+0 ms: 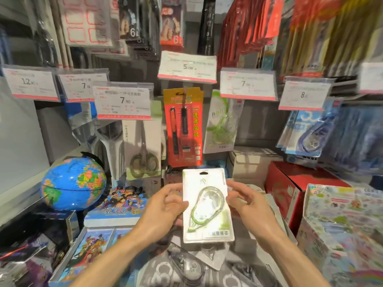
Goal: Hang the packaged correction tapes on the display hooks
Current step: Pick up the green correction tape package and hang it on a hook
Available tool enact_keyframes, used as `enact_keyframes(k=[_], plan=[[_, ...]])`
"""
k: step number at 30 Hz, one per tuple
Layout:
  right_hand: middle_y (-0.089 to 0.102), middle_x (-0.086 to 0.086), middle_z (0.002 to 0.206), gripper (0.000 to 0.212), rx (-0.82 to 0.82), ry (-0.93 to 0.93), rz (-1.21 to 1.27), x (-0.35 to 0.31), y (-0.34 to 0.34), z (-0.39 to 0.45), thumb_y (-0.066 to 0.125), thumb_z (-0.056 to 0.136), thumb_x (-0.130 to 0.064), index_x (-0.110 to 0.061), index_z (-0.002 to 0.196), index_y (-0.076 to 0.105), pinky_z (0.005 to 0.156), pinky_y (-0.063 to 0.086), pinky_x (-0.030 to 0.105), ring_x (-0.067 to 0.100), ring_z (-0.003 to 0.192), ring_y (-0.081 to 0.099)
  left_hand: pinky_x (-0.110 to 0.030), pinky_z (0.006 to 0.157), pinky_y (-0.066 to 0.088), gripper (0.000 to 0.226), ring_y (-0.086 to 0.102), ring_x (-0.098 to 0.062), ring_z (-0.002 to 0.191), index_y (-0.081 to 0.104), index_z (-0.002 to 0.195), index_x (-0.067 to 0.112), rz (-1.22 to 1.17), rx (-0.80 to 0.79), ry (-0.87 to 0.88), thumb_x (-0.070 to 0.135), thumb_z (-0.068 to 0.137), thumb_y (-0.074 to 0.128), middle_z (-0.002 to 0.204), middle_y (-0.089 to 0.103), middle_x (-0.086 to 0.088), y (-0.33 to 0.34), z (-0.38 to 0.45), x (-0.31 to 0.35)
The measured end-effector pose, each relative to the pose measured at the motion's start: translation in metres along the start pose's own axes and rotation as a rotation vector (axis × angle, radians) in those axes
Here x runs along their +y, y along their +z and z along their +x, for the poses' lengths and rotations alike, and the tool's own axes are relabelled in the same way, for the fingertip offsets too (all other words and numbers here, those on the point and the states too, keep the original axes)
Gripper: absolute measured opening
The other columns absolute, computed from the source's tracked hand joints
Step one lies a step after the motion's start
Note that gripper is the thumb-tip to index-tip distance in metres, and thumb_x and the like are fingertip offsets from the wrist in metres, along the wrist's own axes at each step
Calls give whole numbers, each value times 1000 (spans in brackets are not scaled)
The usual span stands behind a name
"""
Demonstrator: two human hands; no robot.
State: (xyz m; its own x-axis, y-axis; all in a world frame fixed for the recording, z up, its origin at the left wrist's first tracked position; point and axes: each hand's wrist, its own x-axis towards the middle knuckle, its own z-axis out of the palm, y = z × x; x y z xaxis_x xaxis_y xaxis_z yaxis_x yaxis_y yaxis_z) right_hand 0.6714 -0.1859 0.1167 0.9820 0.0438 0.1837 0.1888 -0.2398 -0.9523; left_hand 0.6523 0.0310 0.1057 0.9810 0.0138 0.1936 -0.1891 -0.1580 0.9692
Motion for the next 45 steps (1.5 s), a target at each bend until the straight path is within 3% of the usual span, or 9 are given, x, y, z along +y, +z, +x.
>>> enact_keyframes(k=[5,11,15,25,28,32,35,40,45], plan=[[78,-10,105,51,-150,-94,109,-3,-39,-3,64,96,-19,-43,138,50,77,55,22,6,97,74,-28,53,57,37,66,-8,64,56,124,12,-105,45,78,-5,92,63,69,64,-2,42,0,19],[76,-9,115,79,-227,-241,217,-10,-85,4,72,87,-4,-38,147,36,92,59,35,11,107,72,-27,56,56,35,70,-11,69,56,120,20,-79,110,208,-1,93,63,74,70,-3,92,3,49],[76,-10,114,79,-214,-343,225,-28,-103,15,72,87,-6,-42,147,36,91,59,42,11,107,72,-19,61,48,34,54,-5,58,57,119,20,24,239,337,0,93,62,73,61,2,96,10,79],[76,-11,110,65,-193,-452,289,-62,-103,22,69,90,-7,-29,143,40,88,60,42,13,102,74,-37,75,55,48,63,-14,80,41,137,33,351,443,691,13,97,58,101,64,10,70,16,150],[75,-13,112,64,-184,-464,289,-67,-97,24,68,91,-7,-31,144,39,93,58,45,12,105,72,-39,78,56,55,65,-17,84,38,142,34,386,433,720,9,97,56,104,64,10,67,17,155],[75,-17,112,62,-146,-488,272,-75,-85,32,67,93,-6,-31,141,39,99,55,46,7,107,71,-24,92,48,58,61,-10,106,36,146,31,466,448,712,8,97,55,123,58,4,65,20,155],[75,-12,114,61,-141,-489,269,-82,-76,40,68,94,-11,-31,143,39,99,54,49,10,107,71,-33,94,50,60,57,-12,111,35,144,32,491,438,721,3,95,51,124,56,3,61,23,153],[75,-7,116,63,-104,-460,277,-84,-66,49,68,94,-18,-38,145,37,98,55,50,13,107,72,-29,81,47,61,54,-9,90,32,142,40,501,403,720,4,96,49,124,55,5,57,24,152],[74,-9,118,66,-73,-446,261,-82,-63,55,68,94,-21,-36,149,35,99,54,48,10,106,72,-43,99,50,60,53,-10,118,31,144,36,521,401,707,7,96,49,126,53,4,55,25,148]])
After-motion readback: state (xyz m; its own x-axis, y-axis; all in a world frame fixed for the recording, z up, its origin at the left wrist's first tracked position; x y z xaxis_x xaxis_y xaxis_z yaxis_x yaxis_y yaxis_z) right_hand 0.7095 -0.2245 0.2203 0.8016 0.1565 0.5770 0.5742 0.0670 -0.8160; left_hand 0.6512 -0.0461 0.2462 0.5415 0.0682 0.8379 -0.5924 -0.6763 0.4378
